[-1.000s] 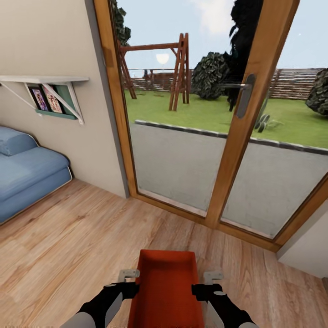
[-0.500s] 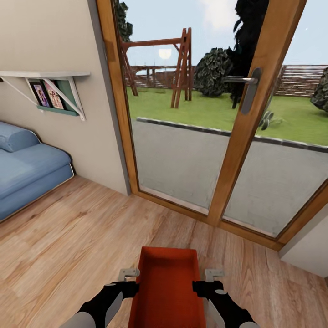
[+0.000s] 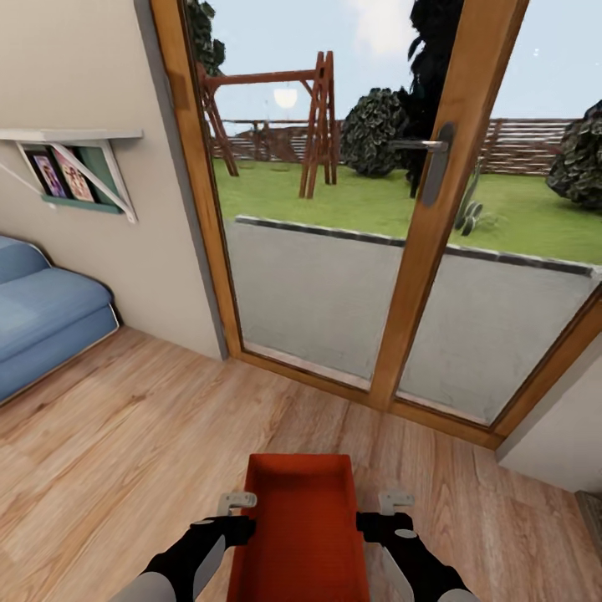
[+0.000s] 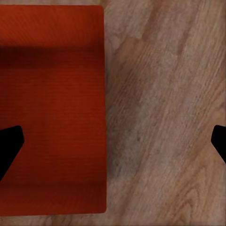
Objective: Move the two storage containers from the living room to the garage. In the garage, place one container on the floor and stack the other container on top of it (either order is fine).
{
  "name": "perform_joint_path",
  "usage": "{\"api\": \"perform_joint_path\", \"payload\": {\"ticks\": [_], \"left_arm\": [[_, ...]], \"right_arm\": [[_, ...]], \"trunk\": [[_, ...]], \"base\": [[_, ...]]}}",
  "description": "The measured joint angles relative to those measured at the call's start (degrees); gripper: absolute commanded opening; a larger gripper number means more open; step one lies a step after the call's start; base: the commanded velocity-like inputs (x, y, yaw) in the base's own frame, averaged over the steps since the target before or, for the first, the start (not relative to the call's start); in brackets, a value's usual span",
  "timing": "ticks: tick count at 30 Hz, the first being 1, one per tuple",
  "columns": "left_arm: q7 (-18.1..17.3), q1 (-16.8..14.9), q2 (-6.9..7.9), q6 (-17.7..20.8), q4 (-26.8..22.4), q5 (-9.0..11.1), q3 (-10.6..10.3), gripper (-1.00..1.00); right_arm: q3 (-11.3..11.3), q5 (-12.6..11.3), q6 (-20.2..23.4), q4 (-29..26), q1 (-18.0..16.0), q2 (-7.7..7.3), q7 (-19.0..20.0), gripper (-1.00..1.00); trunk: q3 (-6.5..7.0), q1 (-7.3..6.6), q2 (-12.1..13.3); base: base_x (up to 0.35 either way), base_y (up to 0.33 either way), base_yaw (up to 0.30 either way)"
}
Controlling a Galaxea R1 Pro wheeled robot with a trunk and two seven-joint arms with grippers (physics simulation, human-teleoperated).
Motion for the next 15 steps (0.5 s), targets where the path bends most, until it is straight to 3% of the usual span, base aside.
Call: {"api": "perform_joint_path", "payload": {"ticks": [15], "left_arm": [[0.0,0.0,0.00,0.0,0.3,0.0,-0.1,1.00]], "right_arm": [[0.0,0.0,0.7,0.0,0.0,0.00,-0.1,1.00]], "trunk": [[-3.11,3.30,-6.0]], "base": [[0.000,0.000,-0.001]]}}
